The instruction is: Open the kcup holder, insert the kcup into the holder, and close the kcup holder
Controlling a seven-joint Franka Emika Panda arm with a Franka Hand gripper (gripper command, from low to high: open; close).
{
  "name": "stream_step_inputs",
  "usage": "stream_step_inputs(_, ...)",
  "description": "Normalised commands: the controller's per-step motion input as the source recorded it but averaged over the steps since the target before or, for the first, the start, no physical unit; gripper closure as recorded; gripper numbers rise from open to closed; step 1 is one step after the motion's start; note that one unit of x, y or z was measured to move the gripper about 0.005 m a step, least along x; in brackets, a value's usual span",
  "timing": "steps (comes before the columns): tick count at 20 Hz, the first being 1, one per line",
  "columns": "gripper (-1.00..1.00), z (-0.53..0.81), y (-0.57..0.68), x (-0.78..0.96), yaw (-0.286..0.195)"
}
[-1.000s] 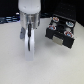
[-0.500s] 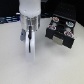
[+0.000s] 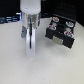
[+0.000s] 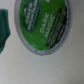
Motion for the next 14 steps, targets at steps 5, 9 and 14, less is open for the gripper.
stream_step_inputs(5, -1.0, -0.28, -0.18, 0.09, -0.237)
stream_step_inputs(9, 1.0, -0.15, -0.11, 0.04, -0.204)
stream_step_inputs(14, 1.0, 0.01, -0.01, 0.0, -0.064)
